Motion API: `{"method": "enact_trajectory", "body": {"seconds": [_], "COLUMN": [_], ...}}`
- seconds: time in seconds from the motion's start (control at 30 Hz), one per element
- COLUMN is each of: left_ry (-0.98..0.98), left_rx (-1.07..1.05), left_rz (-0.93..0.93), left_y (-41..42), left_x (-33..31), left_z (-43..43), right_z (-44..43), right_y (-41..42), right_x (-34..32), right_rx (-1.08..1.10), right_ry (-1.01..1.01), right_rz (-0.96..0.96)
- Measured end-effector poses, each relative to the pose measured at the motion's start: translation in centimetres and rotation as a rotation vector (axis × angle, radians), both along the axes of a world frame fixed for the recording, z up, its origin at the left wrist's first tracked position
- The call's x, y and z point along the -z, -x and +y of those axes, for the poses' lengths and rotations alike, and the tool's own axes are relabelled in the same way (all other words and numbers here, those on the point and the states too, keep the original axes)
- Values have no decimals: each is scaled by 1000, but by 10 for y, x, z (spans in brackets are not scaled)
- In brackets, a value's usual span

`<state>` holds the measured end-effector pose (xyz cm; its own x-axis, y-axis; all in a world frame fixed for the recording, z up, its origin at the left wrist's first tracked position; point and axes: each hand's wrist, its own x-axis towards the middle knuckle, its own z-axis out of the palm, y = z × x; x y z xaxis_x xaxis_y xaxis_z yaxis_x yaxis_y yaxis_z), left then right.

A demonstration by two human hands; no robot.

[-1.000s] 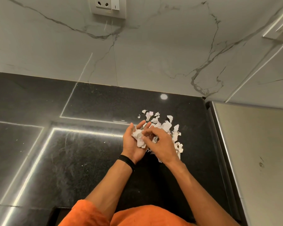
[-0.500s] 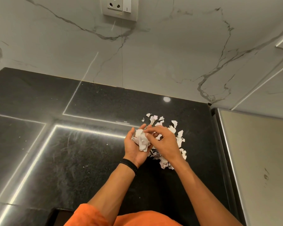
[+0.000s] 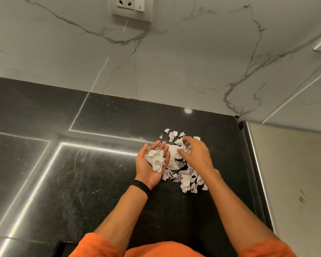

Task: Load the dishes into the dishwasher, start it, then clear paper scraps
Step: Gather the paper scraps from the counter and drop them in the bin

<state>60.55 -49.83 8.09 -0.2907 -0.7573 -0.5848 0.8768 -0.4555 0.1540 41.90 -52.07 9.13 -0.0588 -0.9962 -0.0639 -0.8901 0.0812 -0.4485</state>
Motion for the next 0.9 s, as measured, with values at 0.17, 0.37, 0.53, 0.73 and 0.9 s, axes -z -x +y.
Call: {"method": "enact_trajectory", "body": {"seconds": [0.17, 0.37, 0.53, 0.73, 0.9], "left_ry": [-6, -27, -19, 53, 82], "left_rx": [-10, -14, 10, 123, 170], "left_rz": [-15, -44, -69, -56, -41], "left_y": [-5, -4, 0, 8, 2], "left_x": [2, 5, 6, 1, -5], "left_z": [-2, -5, -5, -3, -1], "right_z": [3, 18, 26, 22, 18], "right_y": [-2, 14, 7, -37, -45], "right_x": [11, -8, -30, -46, -43], "right_rx": [19, 239, 283, 29, -66], "right_ry": [35, 15, 221, 70, 24], "right_rz": [-3, -308, -529, -661, -464]}}
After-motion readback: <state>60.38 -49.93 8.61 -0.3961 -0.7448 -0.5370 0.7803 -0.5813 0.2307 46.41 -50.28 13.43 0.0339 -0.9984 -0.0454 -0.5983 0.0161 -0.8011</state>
